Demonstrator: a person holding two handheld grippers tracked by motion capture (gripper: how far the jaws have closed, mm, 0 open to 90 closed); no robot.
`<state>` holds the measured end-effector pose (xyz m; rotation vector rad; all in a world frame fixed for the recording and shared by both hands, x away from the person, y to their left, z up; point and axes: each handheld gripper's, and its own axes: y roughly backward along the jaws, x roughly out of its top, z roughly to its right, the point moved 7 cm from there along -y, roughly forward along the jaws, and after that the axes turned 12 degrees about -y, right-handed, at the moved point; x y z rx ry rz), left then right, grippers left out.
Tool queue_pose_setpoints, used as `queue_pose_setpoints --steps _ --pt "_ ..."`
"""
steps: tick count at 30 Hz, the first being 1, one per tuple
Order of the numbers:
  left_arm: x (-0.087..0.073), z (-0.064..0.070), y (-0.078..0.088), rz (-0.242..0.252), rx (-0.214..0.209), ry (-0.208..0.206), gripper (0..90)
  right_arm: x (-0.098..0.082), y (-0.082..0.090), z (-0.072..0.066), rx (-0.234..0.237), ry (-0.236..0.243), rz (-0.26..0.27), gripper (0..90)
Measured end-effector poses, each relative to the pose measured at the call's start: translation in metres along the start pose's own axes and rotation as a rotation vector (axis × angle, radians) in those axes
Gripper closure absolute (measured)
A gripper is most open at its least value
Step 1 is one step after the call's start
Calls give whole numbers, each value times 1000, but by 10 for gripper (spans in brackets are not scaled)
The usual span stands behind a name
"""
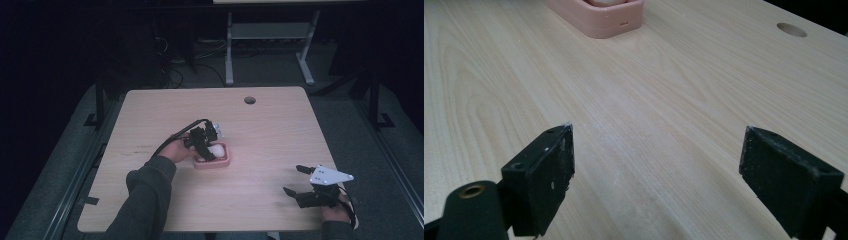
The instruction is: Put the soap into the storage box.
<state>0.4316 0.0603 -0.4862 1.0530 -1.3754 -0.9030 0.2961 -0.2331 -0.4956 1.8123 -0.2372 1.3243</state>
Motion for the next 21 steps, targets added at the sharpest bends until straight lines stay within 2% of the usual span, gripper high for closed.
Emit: queue_pose_setpoints --steps 14,16,18,21 --pt "-1 0 -1 -16 4 -2 489 0 0 0 -1 1 -2 137" --pt "-1 0 0 -9 6 1 474 0 0 0 -1 2 -2 137" --pt "-1 -1 2 -5 13 10 423 0 -1 0 -1 3 -3 138" --pt "-1 -1 4 2 19 10 420 0 0 0 -2 1 -2 137"
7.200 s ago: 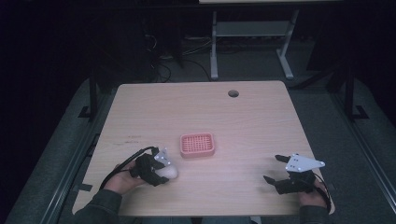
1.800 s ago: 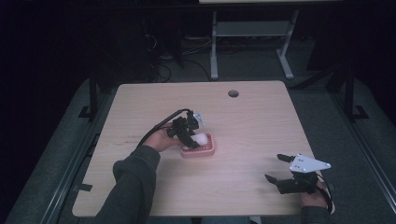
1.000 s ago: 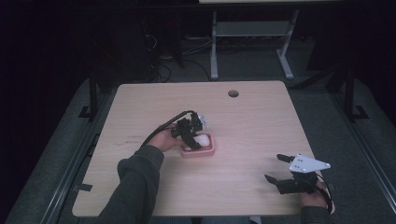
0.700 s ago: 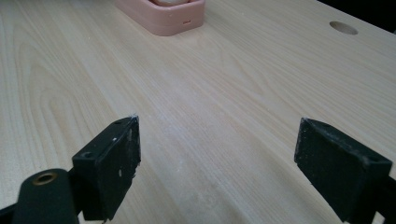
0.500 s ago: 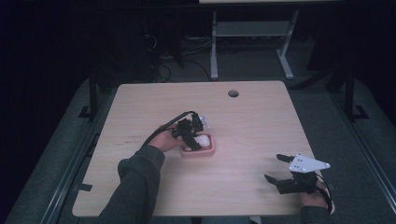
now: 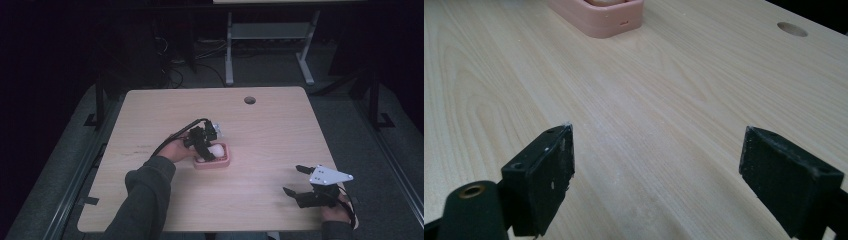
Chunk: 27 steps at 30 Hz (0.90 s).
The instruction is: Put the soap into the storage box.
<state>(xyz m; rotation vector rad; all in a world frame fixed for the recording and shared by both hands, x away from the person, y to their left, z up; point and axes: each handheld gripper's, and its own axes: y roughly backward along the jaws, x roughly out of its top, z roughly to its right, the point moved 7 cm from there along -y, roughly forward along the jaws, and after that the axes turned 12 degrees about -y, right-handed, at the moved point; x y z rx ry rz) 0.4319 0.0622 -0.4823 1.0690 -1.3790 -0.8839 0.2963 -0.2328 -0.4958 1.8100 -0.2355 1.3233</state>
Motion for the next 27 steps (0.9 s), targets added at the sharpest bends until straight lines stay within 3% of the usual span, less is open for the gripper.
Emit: queue_pose_setpoints --steps 13,27 --pt "-1 5 15 9 29 -1 381 0 0 0 -6 0 0 137" --pt "-16 13 28 23 42 17 362 0 -2 -1 -5 10 -12 137"
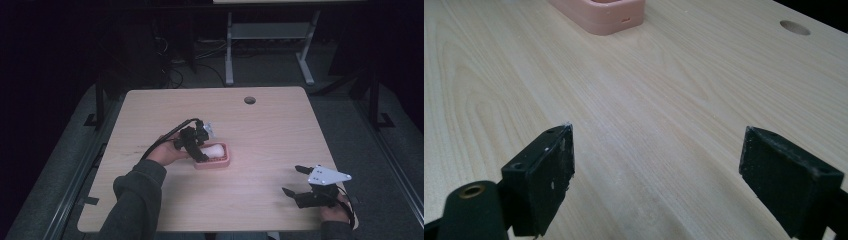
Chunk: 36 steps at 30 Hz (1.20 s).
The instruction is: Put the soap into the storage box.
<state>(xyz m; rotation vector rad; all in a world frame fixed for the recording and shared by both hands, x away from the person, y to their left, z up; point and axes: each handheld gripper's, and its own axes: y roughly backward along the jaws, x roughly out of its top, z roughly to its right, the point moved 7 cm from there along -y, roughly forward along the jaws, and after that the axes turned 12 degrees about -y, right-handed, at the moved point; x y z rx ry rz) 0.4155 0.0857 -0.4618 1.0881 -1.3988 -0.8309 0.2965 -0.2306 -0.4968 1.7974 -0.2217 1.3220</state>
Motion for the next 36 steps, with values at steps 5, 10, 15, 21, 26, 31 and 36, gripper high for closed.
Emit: queue_pose_setpoints --steps 5,10,15,21,26,31,36 --pt "-3 4 4 6 5 -1 357 0 -1 -1 0 -8 -4 137" --pt "-6 8 7 20 12 4 357 0 -1 -1 -4 -8 -5 137" --pt "-11 12 9 21 15 14 346 0 -1 -1 -5 -6 -7 137" --pt "-15 16 13 29 24 11 346 -1 -2 -2 -6 -3 -13 137" --pt "-21 20 14 32 23 19 346 -1 -3 -2 -8 -5 -16 137" --pt "-24 24 16 48 24 24 341 -1 -3 -1 -11 0 -17 137" --pt "-30 28 18 53 28 29 335 -2 -3 -1 -16 -11 -20 137"
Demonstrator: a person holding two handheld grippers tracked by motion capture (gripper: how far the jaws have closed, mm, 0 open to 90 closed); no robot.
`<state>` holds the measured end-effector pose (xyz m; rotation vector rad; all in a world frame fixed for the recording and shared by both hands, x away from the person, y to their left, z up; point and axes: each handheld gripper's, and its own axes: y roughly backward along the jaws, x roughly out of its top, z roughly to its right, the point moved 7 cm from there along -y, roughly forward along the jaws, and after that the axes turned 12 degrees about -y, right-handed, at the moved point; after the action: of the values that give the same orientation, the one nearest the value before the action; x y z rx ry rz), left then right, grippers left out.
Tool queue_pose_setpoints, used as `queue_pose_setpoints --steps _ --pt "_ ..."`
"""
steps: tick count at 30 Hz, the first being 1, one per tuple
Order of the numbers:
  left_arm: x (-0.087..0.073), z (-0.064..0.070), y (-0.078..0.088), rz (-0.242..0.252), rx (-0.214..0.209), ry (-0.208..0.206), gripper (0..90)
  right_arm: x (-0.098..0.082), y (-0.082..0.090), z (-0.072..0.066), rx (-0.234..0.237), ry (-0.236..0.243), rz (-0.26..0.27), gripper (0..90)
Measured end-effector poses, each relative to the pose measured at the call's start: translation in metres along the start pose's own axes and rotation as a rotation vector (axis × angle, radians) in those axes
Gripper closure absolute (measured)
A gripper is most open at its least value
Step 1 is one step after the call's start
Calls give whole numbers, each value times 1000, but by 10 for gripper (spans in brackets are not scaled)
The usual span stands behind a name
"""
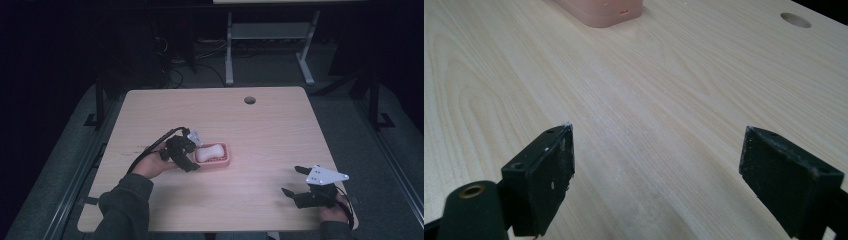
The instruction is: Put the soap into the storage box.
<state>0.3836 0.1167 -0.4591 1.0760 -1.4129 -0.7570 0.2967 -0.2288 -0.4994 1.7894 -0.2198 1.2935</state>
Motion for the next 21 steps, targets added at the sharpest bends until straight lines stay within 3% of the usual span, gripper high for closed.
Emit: queue_pose_setpoints --steps 21 --pt "-18 17 9 27 12 14 324 -1 -1 0 -12 -3 -14 137"
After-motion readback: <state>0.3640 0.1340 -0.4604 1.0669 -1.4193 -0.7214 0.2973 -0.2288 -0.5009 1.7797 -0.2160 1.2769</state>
